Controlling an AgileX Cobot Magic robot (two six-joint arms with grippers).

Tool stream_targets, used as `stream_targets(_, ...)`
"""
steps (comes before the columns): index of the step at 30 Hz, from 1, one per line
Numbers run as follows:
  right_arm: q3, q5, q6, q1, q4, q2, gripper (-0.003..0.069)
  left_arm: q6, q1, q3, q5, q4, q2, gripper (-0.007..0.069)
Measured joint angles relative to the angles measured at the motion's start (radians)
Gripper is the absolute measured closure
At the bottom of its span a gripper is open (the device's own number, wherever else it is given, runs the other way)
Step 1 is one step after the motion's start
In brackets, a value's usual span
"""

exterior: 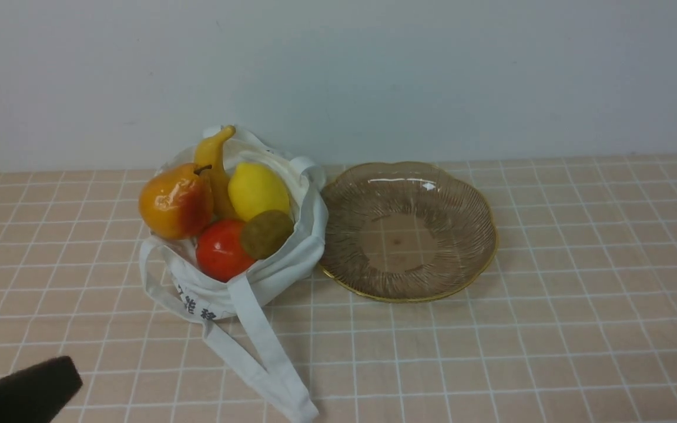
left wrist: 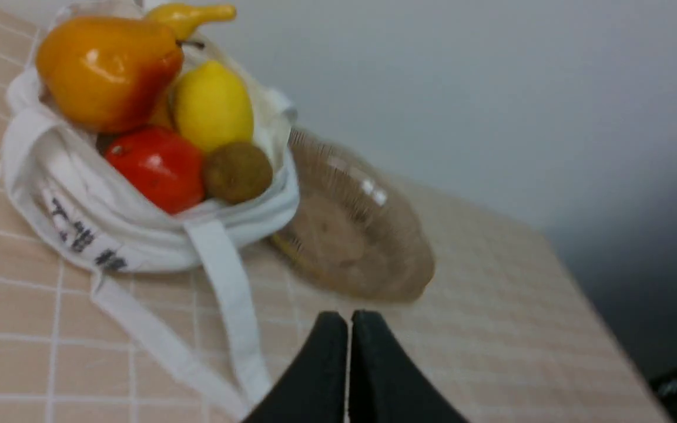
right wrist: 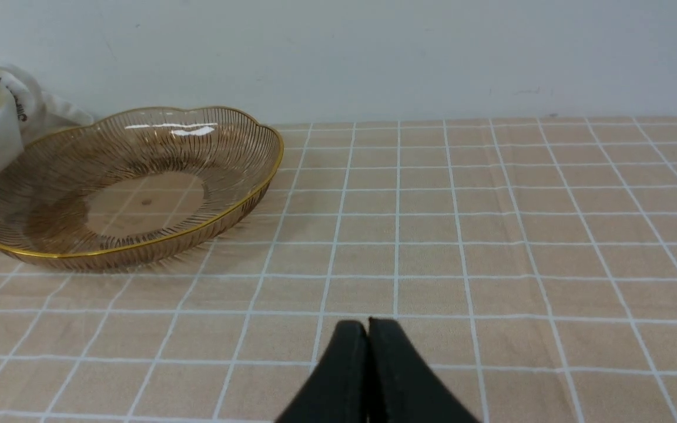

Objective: Take the fruit out of the bag on the brown coffee tablecloth and place them on the plate.
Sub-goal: 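Reach into the bag and grasp a fruit with the left gripper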

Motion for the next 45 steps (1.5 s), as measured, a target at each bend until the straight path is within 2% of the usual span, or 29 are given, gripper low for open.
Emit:
stream_targets(2, 0.000, 0.000, 0.000, 0.000, 0.000, 0.000, 0.0673, 0.017, 0.000, -0.089, 0.150, 0.130, 0.184, 0.0632)
stream_targets(6, 0.000, 0.000, 0.000, 0.000, 0.000, 0.000, 0.0673, 0.020, 0.000, -0.235, 0.237, 0.274, 0.465, 0.0631)
stream_targets(10, 0.000, 0.000, 0.000, 0.000, 0.000, 0.000, 0.0673, 0.020, 0.000, -0.374, 0.203, 0.299, 0.637, 0.0622)
stream_targets(13, 0.000, 0.000, 0.000, 0.000, 0.000, 0.000, 0.0673, 0.020, 0.000, -0.487, 0.190, 0.300, 0.759, 0.0584)
stream_targets(15, 0.000, 0.000, 0.000, 0.000, 0.000, 0.000, 0.0673, 0.020, 0.000, -0.546, 0.190, 0.300, 0.812, 0.0553)
stream_targets(18, 0.000, 0.000, 0.000, 0.000, 0.000, 0.000, 0.0673, 0.026, 0.000, -0.634, 0.188, 0.302, 0.915, 0.0460)
stream_targets(21, 0.000, 0.000, 0.000, 0.000, 0.000, 0.000, 0.0673, 0.080, -0.012, -0.734, 0.177, 0.306, 1.044, 0.0326)
stream_targets(22, 0.000, 0.000, 0.000, 0.000, 0.000, 0.000, 0.0673, 0.084, -0.012, -0.740, 0.175, 0.307, 1.050, 0.0326)
stream_targets(25, 0.000, 0.000, 0.000, 0.000, 0.000, 0.000, 0.0673, 0.142, -0.057, -0.842, 0.128, 0.316, 1.141, 0.0232)
stream_targets(27, 0.000, 0.000, 0.000, 0.000, 0.000, 0.000, 0.0673, 0.193, -0.092, -0.907, 0.106, 0.345, 1.211, 0.0172)
stream_targets(28, 0.000, 0.000, 0.000, 0.000, 0.000, 0.000, 0.0673, 0.197, -0.095, -0.912, 0.106, 0.348, 1.211, 0.0166)
stream_targets(30, 0.000, 0.000, 0.000, 0.000, 0.000, 0.000, 0.0673, 0.237, -0.126, -0.963, 0.097, 0.401, 1.284, 0.0090)
stream_targets(34, 0.000, 0.000, 0.000, 0.000, 0.000, 0.000, 0.0673, 0.249, -0.142, -1.002, 0.051, 0.462, 1.369, 0.0000)
stream_targets(38, 0.000, 0.000, 0.000, 0.000, 0.000, 0.000, 0.0673, 0.251, -0.144, -1.009, -0.016, 0.547, 1.437, -0.0041)
stream_targets(45, 0.000, 0.000, 0.000, 0.000, 0.000, 0.000, 0.0673, 0.255, -0.144, -1.014, -0.066, 0.626, 1.514, -0.0026)
